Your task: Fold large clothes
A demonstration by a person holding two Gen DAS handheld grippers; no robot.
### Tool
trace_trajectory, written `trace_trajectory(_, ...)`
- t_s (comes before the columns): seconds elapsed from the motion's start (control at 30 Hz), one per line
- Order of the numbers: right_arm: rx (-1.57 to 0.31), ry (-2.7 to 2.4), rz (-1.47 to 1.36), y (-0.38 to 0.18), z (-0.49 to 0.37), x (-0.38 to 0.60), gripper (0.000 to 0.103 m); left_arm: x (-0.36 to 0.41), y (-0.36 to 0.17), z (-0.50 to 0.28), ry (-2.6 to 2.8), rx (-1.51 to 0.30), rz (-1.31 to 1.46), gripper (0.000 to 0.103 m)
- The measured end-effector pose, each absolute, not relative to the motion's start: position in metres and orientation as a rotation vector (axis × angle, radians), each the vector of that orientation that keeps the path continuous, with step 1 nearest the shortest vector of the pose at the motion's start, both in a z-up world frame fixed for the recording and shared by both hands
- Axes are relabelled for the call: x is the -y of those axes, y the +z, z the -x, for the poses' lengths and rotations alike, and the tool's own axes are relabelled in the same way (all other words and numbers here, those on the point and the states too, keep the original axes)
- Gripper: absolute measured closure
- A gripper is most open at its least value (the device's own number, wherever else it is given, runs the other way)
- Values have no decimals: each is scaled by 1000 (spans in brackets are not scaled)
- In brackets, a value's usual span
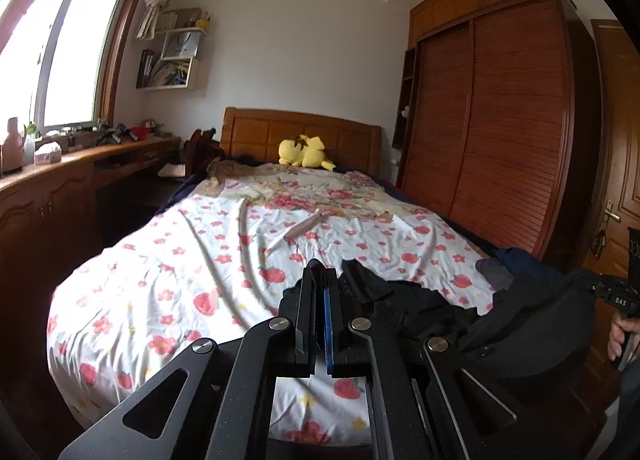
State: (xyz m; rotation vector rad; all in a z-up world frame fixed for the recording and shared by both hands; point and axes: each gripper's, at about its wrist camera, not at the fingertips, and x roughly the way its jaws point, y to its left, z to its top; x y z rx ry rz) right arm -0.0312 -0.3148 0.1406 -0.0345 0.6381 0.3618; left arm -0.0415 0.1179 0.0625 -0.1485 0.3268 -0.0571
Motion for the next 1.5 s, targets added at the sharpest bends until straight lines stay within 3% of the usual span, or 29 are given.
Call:
trace_trajectory(0.33,-755,335,-11,79,-29,325,93,-124,35,-42,-53,-439,185,100)
trace_trajectory(0.83,-851,227,-95,16,-169,344,92,-139,37,-189,-80,-552,164,100)
trace_trajectory(1.13,-994,215,6,-50,-254,336,92,-133,9,-264,-62,-625,124,100)
trace_trajectory(1.3,-984,201,54,-63,-286,329,92,-128,9,-295,-27,-637,112,100)
trace_trajectory(1.5,-953,134,62,-77,-328,329,92,-122,-4,-295,-19,-670,113,87)
